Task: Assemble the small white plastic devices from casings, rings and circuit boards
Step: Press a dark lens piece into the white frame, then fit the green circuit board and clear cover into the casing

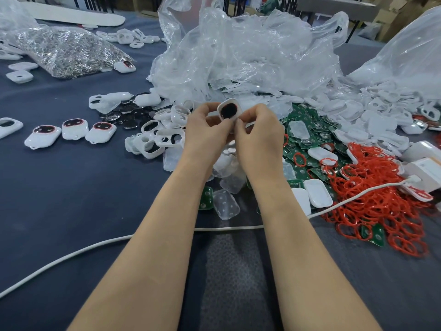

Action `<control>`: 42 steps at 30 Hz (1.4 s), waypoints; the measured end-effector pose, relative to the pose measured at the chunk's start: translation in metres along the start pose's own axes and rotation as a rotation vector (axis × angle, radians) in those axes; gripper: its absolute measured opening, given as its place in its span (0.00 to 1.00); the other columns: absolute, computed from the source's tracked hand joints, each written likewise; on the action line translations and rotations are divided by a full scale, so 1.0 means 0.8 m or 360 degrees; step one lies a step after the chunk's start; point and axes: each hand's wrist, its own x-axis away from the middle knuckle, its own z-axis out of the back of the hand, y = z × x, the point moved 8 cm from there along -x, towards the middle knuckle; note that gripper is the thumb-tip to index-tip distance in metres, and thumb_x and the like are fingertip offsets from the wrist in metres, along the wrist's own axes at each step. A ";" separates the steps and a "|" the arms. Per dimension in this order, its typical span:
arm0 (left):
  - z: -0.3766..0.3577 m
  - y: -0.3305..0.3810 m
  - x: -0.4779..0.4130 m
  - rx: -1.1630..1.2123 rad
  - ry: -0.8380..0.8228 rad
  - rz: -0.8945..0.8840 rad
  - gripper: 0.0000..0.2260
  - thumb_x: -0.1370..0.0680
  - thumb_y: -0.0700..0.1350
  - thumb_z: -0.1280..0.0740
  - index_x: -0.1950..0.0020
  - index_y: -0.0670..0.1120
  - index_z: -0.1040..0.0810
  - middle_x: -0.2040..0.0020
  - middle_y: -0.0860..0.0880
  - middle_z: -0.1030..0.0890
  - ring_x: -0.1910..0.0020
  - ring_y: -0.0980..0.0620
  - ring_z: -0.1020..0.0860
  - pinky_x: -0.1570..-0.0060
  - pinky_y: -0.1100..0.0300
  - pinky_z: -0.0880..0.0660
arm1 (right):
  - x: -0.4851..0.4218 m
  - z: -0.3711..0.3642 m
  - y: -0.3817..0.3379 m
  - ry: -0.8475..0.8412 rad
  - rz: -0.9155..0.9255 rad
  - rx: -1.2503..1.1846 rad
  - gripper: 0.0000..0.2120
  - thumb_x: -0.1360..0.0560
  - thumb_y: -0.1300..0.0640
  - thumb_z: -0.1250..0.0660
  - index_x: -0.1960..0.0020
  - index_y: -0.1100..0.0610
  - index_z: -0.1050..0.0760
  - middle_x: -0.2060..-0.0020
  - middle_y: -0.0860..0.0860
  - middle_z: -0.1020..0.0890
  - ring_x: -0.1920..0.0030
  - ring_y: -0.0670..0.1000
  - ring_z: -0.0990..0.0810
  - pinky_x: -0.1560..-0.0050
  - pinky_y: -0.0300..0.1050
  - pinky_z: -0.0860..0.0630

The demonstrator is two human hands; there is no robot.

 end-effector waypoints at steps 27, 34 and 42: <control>0.012 -0.007 -0.008 -0.0122 0.0086 0.0026 0.05 0.24 0.35 0.31 0.56 0.45 0.21 0.61 0.49 0.17 0.63 0.56 0.18 0.62 0.66 0.22 | -0.006 -0.009 0.022 -0.0136 -0.0260 -0.0527 0.04 0.24 0.55 0.32 0.51 0.55 0.25 0.61 0.42 0.22 0.60 0.37 0.22 0.57 0.32 0.25; 0.026 -0.009 -0.010 -0.0021 0.0251 0.0169 0.08 0.24 0.33 0.32 0.59 0.45 0.24 0.61 0.49 0.20 0.65 0.57 0.20 0.66 0.71 0.25 | -0.027 0.070 0.063 0.0288 -0.0345 -0.0110 0.09 0.24 0.62 0.39 0.47 0.55 0.21 0.55 0.48 0.20 0.54 0.47 0.22 0.52 0.39 0.27; 0.027 -0.012 -0.012 0.0120 0.0272 0.0242 0.08 0.24 0.32 0.33 0.56 0.45 0.24 0.60 0.49 0.20 0.71 0.59 0.19 0.65 0.68 0.22 | -0.021 0.029 0.070 -0.0282 -0.0267 0.0346 0.13 0.25 0.52 0.33 0.44 0.57 0.21 0.51 0.51 0.18 0.49 0.51 0.21 0.47 0.45 0.26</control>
